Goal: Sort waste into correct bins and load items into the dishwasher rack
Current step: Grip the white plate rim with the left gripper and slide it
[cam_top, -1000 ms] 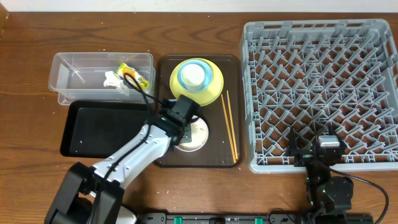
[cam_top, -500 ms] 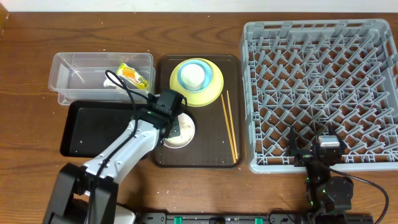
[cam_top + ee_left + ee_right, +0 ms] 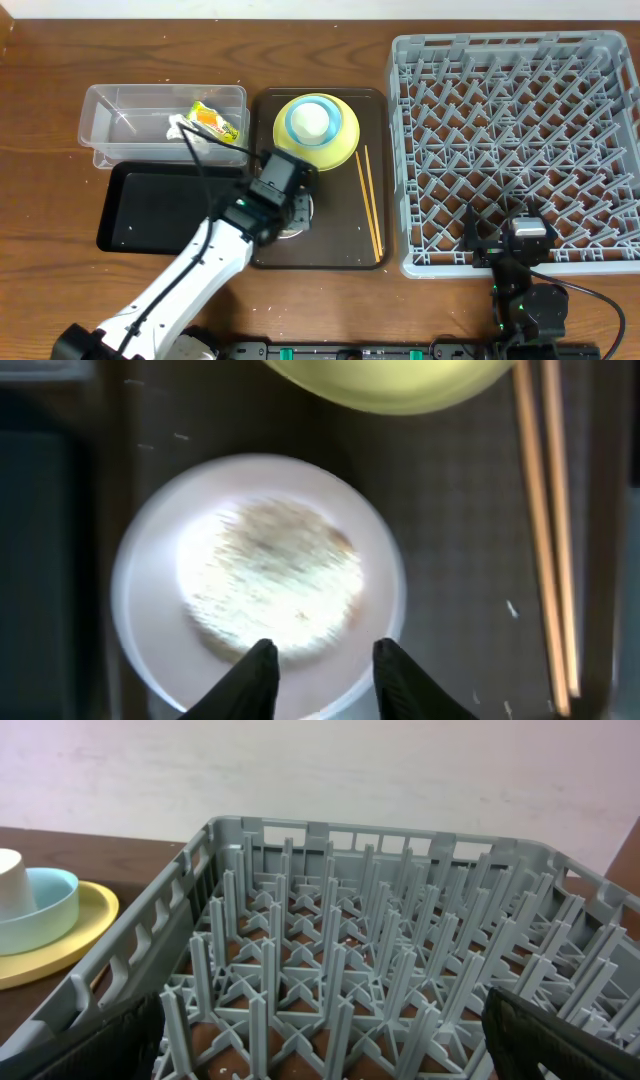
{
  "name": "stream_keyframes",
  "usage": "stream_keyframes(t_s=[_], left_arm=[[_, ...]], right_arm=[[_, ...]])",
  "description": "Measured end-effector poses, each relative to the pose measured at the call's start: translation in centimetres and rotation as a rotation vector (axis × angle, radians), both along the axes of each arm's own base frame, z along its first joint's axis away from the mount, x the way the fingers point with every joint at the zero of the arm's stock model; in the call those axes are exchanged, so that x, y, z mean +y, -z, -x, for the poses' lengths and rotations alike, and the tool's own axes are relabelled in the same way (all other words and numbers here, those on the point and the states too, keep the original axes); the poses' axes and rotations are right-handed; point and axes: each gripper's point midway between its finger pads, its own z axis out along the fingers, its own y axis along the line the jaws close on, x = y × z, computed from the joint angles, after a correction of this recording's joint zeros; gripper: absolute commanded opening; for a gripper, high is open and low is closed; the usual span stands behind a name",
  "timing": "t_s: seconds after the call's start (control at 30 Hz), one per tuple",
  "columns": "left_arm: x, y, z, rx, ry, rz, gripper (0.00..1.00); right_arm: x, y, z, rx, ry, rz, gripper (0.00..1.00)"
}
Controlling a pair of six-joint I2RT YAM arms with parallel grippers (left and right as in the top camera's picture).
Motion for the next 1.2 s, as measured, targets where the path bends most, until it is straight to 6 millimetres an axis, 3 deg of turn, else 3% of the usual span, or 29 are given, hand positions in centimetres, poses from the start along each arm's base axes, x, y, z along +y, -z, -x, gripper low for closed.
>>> stream_keyframes(t_s=[0.23,0.57,0.8,0.97,1.1,1.2], left_arm=[[-2.5,0.8,1.9,0.017,0.121,-0.036,0.36],[-2.8,4.3,1.1,0.056,0.130,-0.122,0.34],[-3.0,6.3,0.8,0.082,0.140,-0.150,0.25],[-2.9,6.6,0.7,0.086,0.140,-0.158,0.19],[-2.8,6.6,0.7,0.082,0.139,-0.163,0.08],[-2.7,6.5,0.6,0.077,0.141,-0.170,0.06]], right_arm=[[0.0,0.0,0.0,0.000,0.000,0.000,0.99],[0.0,0.0,0.0,0.000,0.000,0.000,0.99],[0.0,0.0,0.0,0.000,0.000,0.000,0.99],[0.0,0.0,0.0,0.000,0.000,0.000,0.99],[0.0,0.0,0.0,0.000,0.000,0.000,0.99],[0.0,0.0,0.0,0.000,0.000,0.000,0.99]])
